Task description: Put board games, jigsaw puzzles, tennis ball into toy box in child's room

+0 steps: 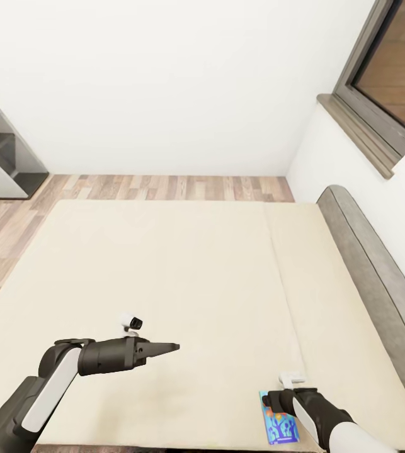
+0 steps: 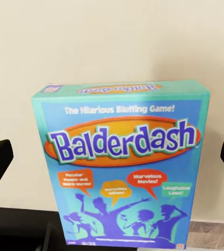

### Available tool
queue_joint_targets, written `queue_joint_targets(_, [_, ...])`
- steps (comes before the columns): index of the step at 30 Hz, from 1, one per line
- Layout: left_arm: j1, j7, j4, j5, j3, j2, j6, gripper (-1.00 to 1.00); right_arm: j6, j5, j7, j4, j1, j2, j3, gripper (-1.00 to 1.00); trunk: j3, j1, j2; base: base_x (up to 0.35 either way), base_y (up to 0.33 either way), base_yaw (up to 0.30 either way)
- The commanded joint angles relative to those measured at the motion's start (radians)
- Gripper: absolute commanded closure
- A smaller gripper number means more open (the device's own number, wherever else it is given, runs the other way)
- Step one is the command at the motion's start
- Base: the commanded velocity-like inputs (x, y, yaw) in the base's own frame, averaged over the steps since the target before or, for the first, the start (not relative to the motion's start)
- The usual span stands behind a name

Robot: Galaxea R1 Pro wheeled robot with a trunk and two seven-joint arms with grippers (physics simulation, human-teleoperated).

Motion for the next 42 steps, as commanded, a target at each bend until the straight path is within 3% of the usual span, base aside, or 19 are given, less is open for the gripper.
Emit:
queue_joint_targets(1, [-0.001,-0.002,0.0,0.002,-0.001,0.001,0.004,-1.0,0.003,-0.001,0.002,0.0,0.0,-0.001,0.003,-1.0,-0.003,0.0,-0.002,0.0,0.0,0.0])
queue_joint_targets(23, [-0.001,0.0,0.0,0.002,-0.001,0.0,0.004,-1.0,-0.013,-0.002,0.002,0.02,0.001,0.0,0.002,-1.0,-0.039,0.0,-0.002,0.0,0.0,0.0])
queue_joint_targets(30, [-0.001,0.0,0.001,0.002,-0.002,0.0,0.004,-1.0,-0.069,-0.002,0.002,0.028,0.001,0.001,0.002,-1.0,-0.05,0.0,-0.002,0.0,0.0,0.0])
queue_joint_targets(42, [-0.001,0.0,0.001,0.002,-0.002,0.0,0.004,-1.0,-0.088,-0.003,0.002,0.042,0.001,0.003,0.002,-1.0,-0.07,0.0,-0.002,0.0,0.0,0.0])
